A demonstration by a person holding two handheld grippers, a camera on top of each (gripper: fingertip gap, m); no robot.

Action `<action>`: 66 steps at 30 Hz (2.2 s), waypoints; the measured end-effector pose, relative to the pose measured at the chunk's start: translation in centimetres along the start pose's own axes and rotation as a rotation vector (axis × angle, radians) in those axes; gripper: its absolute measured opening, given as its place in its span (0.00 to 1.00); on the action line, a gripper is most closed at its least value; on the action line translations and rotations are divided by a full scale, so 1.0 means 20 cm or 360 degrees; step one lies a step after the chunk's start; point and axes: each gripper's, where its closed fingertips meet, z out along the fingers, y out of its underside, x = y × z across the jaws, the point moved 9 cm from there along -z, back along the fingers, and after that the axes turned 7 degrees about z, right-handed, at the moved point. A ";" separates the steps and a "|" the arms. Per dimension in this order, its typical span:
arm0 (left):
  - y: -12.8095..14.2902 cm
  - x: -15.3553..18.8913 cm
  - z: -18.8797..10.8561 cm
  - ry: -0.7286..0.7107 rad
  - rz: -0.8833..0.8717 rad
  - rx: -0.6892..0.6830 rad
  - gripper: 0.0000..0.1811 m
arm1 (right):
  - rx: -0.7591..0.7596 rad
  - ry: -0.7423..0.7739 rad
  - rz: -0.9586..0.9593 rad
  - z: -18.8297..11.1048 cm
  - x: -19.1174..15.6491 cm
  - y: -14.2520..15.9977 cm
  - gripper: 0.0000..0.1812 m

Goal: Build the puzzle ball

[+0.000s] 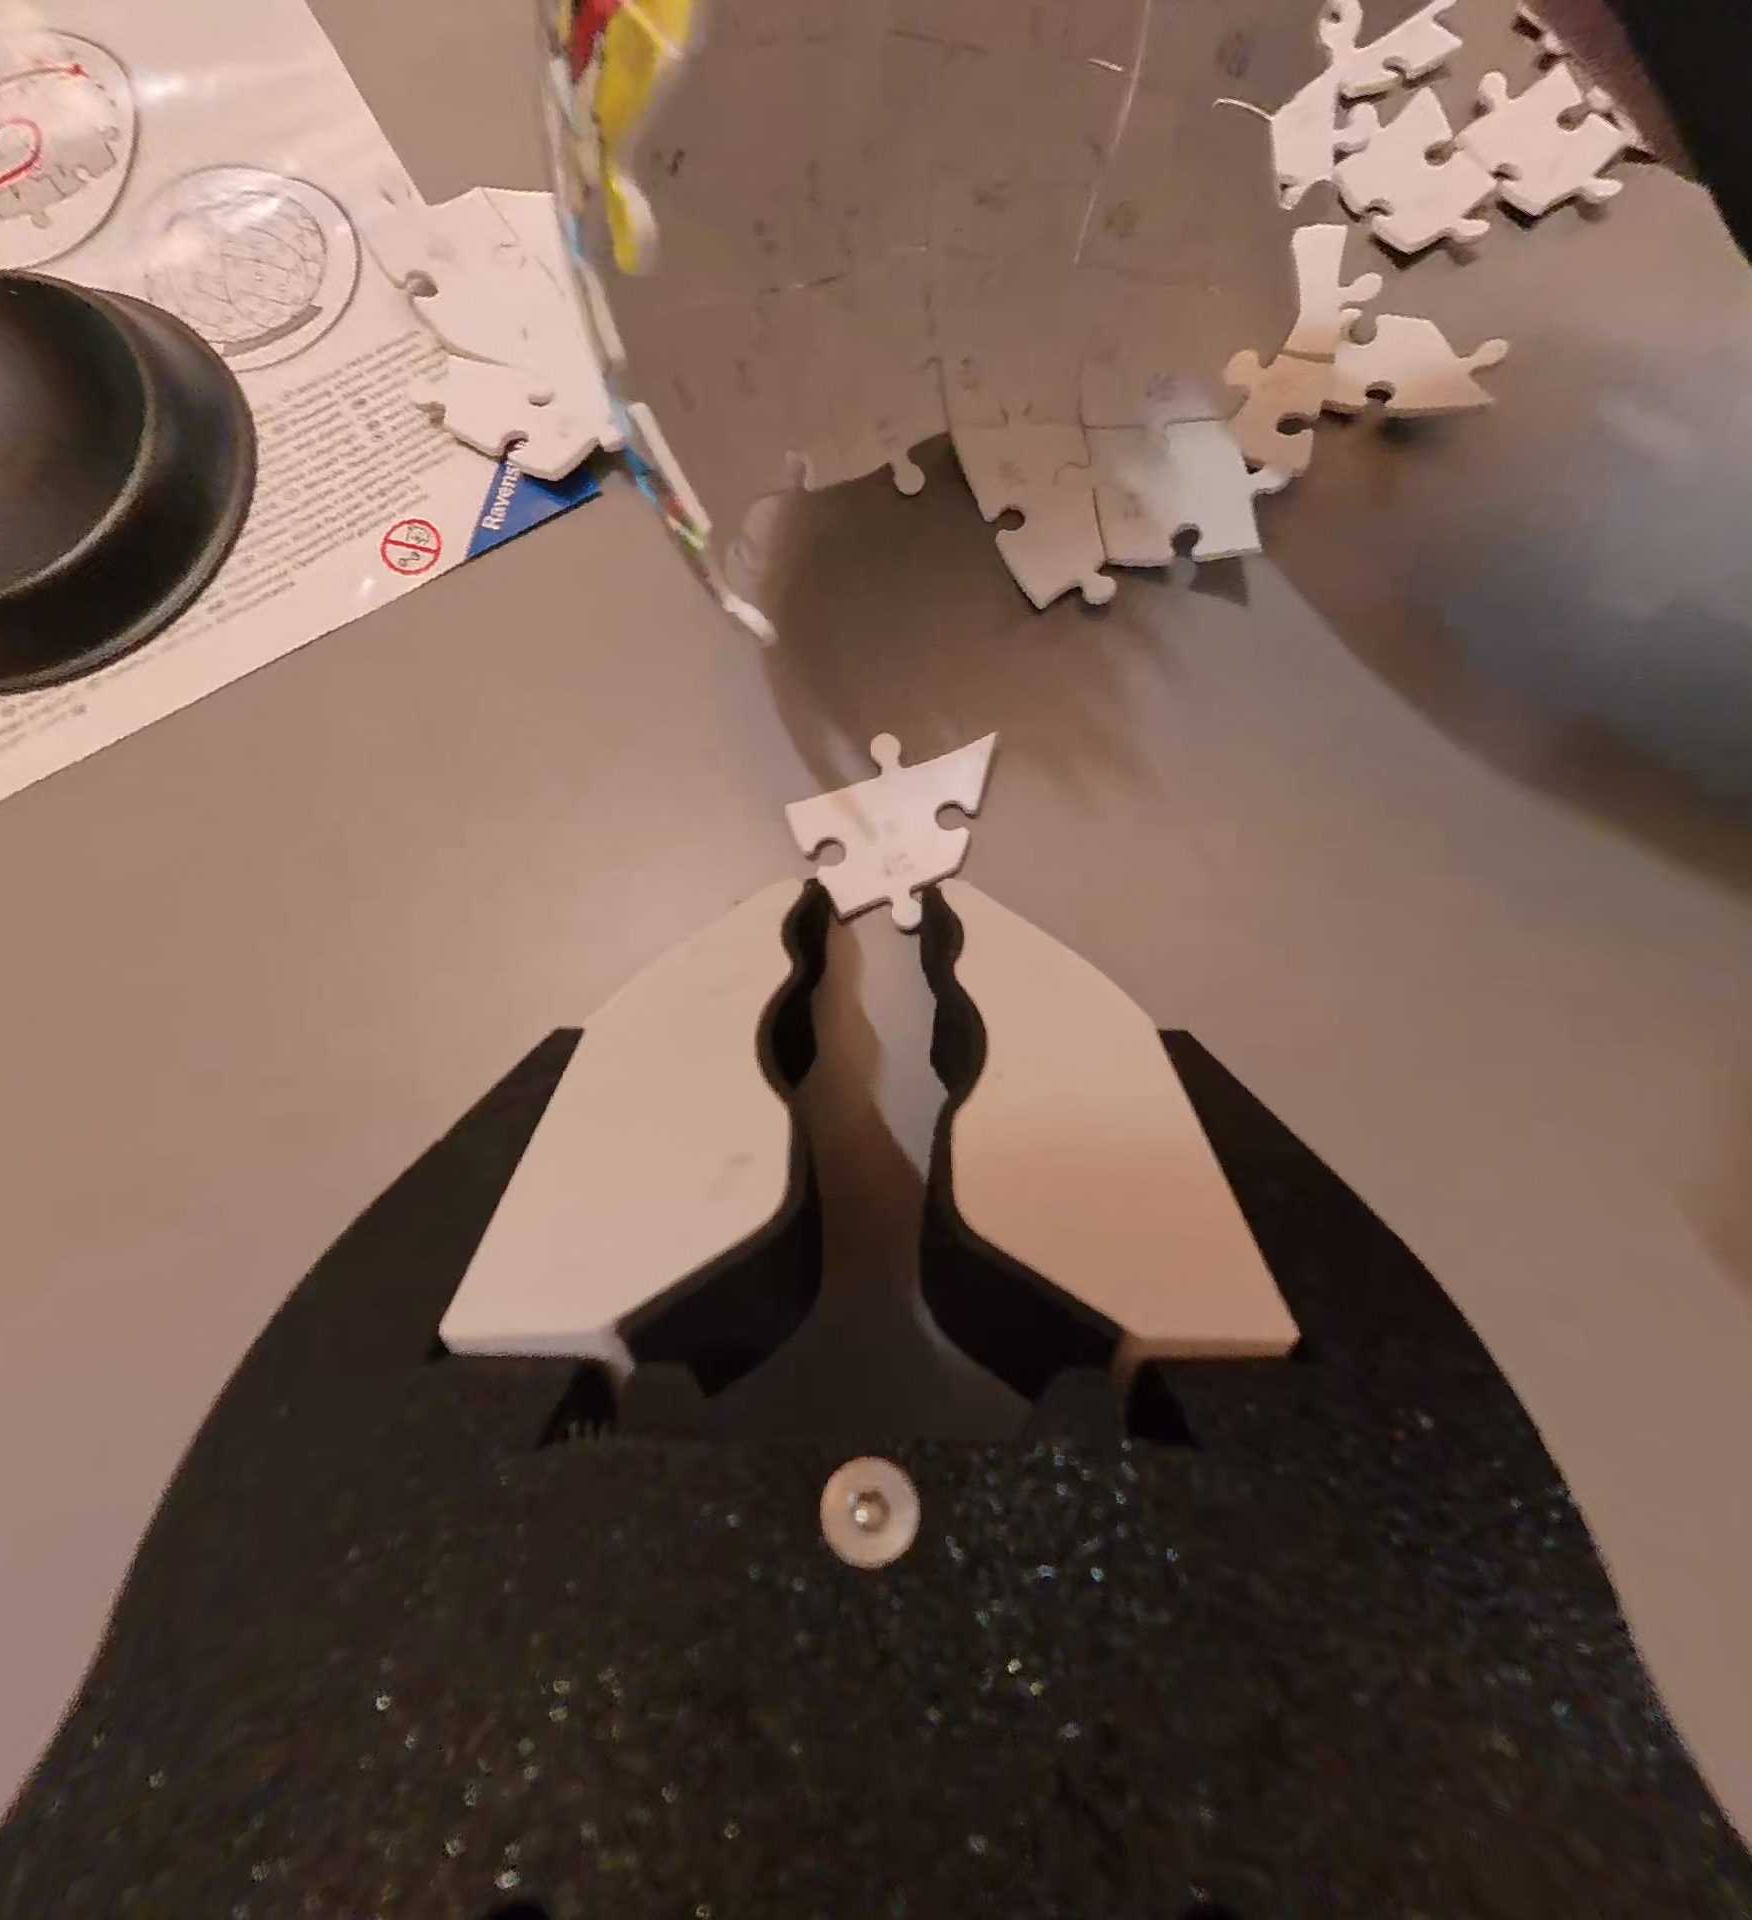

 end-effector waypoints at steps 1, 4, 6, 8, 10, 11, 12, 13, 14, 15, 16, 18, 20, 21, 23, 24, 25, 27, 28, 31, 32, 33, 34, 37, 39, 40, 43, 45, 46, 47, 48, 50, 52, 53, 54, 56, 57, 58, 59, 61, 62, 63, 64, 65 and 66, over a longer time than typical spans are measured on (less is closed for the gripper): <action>0.00 -0.01 0.00 -0.0012 -0.0008 0.0000 0.10 | 0.0000 -0.0001 0.0002 0.00 0.00 0.00 0.03; 0.01 -0.03 0.00 -0.0032 -0.0037 -0.0004 0.10 | 0.0001 -0.0001 0.0002 0.00 0.00 0.00 0.03; 0.01 -0.04 0.00 -0.0021 -0.0034 -0.0004 0.10 | -0.0002 -0.0002 0.0010 0.00 0.00 0.00 0.03; 0.01 -0.07 -0.01 -0.0057 -0.0023 -0.0013 0.11 | -0.0002 -0.0002 0.0011 0.00 0.00 0.00 0.03; 0.01 -0.08 -0.01 -0.0009 -0.0055 0.0003 0.12 | -0.0001 -0.0003 0.0012 0.00 0.00 0.00 0.03; 0.01 -0.07 -0.01 0.0039 -0.0077 0.0028 0.12 | -0.0001 -0.0003 0.0014 0.00 0.00 0.00 0.03; 0.00 -0.06 -0.02 0.0070 -0.0092 0.0052 0.12 | -0.0001 -0.0003 0.0013 0.00 0.00 0.00 0.03; 0.00 -0.05 -0.02 0.0090 -0.0091 0.0076 0.13 | -0.0001 -0.0003 0.0014 0.00 0.00 0.00 0.03; 0.00 -0.05 -0.01 0.0107 -0.0071 0.0088 0.13 | -0.0001 -0.0004 0.0017 0.00 0.00 0.00 0.03; 0.00 -0.04 -0.01 0.0110 -0.0051 0.0061 0.13 | 0.0000 -0.0004 0.0016 0.00 0.00 0.00 0.03; 0.00 -0.04 0.00 0.0096 -0.0036 0.0029 0.13 | 0.0000 -0.0003 0.0013 0.00 0.00 0.00 0.03; -0.01 -0.04 0.01 0.0064 -0.0013 0.0011 0.11 | 0.0001 -0.0003 0.0013 0.00 0.00 0.00 0.03; -0.01 -0.02 0.01 0.0054 0.0025 0.0007 0.10 | 0.0002 -0.0003 0.0012 0.00 0.00 0.00 0.03; -0.01 -0.01 0.01 0.0079 0.0038 0.0008 0.03 | 0.0000 -0.0003 0.0014 0.00 0.00 0.00 0.03; -0.01 0.01 0.01 0.0078 0.0059 0.0004 0.03 | -0.0001 -0.0003 0.0018 0.00 0.00 0.00 0.03; -0.01 0.02 0.01 0.0090 0.0073 0.0003 0.06 | 0.0000 -0.0003 0.0017 0.00 0.00 0.00 0.03; -0.01 0.03 0.01 0.0105 0.0082 0.0008 0.08 | -0.0001 -0.0003 0.0016 0.00 0.00 0.00 0.03; -0.01 0.03 0.01 0.0112 0.0083 0.0020 0.09 | -0.0002 -0.0004 0.0019 0.00 0.00 0.00 0.03; -0.02 0.02 0.00 0.0115 0.0077 0.0039 0.09 | -0.0002 -0.0004 0.0018 0.00 0.00 0.00 0.03; -0.02 0.00 0.01 0.0097 0.0014 0.0050 0.11 | -0.0001 -0.0004 0.0017 0.00 0.00 0.00 0.03; -0.02 -0.01 0.02 0.0116 -0.0015 0.0031 0.15 | -0.0001 -0.0004 0.0018 0.00 0.00 0.00 0.03; -0.03 -0.01 0.02 0.0131 -0.0032 0.0026 0.16 | -0.0001 -0.0004 0.0017 0.00 0.00 0.00 0.03; -0.03 0.00 0.03 0.0142 -0.0038 0.0027 0.17 | -0.0001 -0.0004 0.0016 0.00 0.00 0.00 0.03; -0.04 0.01 0.04 0.0112 -0.0005 0.0010 0.12 | 0.0000 -0.0005 0.0018 0.00 0.00 0.00 0.03; -0.05 0.02 0.04 0.0045 0.0008 0.0001 0.07 | -0.0001 -0.0004 0.0019 0.00 0.00 0.01 0.03; -0.05 0.03 0.05 0.0045 0.0007 -0.0001 0.06 | -0.0002 -0.0005 0.0022 0.00 0.00 0.01 0.03; -0.05 0.06 0.05 0.0034 0.0020 0.0000 0.05 | -0.0002 -0.0005 0.0025 0.00 0.00 0.01 0.03; -0.06 0.07 0.05 0.0015 0.0021 0.0004 0.04 | -0.0003 -0.0005 0.0025 0.00 0.01 0.01 0.03; -0.06 0.08 0.05 -0.0004 0.0003 0.0006 0.04 | -0.0002 -0.0004 0.0024 0.00 0.01 0.01 0.03; -0.06 0.09 0.05 -0.0018 -0.0017 0.0014 0.04 | -0.0003 -0.0004 0.0025 0.00 0.01 0.01 0.03; -0.07 0.09 0.04 -0.0048 -0.0051 0.0033 0.04 | -0.0004 -0.0004 0.0025 0.00 0.00 0.01 0.03; -0.10 0.09 0.04 -0.0123 -0.0181 0.0099 0.04 | -0.0005 -0.0002 0.0021 0.00 0.00 0.01 0.03; -0.13 0.10 0.05 -0.0152 -0.0324 0.0173 0.04 | -0.0013 0.0001 0.0026 0.00 0.00 0.01 0.03; -0.14 0.11 0.07 -0.0157 -0.0360 0.0183 0.04 | -0.0014 0.0002 0.0029 0.00 0.00 0.01 0.03; -0.16 0.11 0.08 -0.0173 -0.0381 0.0179 0.04 | -0.0015 0.0004 0.0031 0.00 0.00 0.01 0.03; -0.19 0.12 0.10 -0.0203 -0.0419 0.0181 0.04 | -0.0023 0.0007 0.0031 0.00 0.00 0.01 0.03; -0.20 0.12 0.12 -0.0214 -0.0433 0.0183 0.04 | -0.0024 0.0009 0.0032 0.00 0.00 0.01 0.03; -0.20 0.12 0.13 -0.0222 -0.0442 0.0167 0.04 | -0.0027 0.0010 0.0033 0.00 0.00 0.01 0.03; -0.21 0.12 0.14 -0.0228 -0.0455 0.0153 0.04 | -0.0030 0.0011 0.0036 0.00 0.00 0.01 0.03; -0.22 0.11 0.15 -0.0262 -0.0488 0.0146 0.04 | -0.0027 0.0010 0.0042 0.00 0.00 0.02 0.03; -0.23 0.11 0.16 -0.0273 -0.0498 0.0140 0.04 | -0.0029 0.0011 0.0042 0.00 0.01 0.02 0.03; -0.23 0.11 0.16 -0.0272 -0.0501 0.0126 0.04 | -0.0028 0.0011 0.0041 0.00 0.01 0.02 0.03; -0.23 0.12 0.17 -0.0259 -0.0505 0.0107 0.05 | -0.0026 0.0011 0.0045 0.00 0.01 0.02 0.03; -0.23 0.13 0.18 -0.0237 -0.0516 0.0093 0.05 | -0.0024 0.0010 0.0050 0.00 0.01 0.02 0.03; -0.23 0.13 0.18 -0.0208 -0.0533 0.0105 0.06 | -0.0024 0.0010 0.0054 0.00 0.01 0.02 0.03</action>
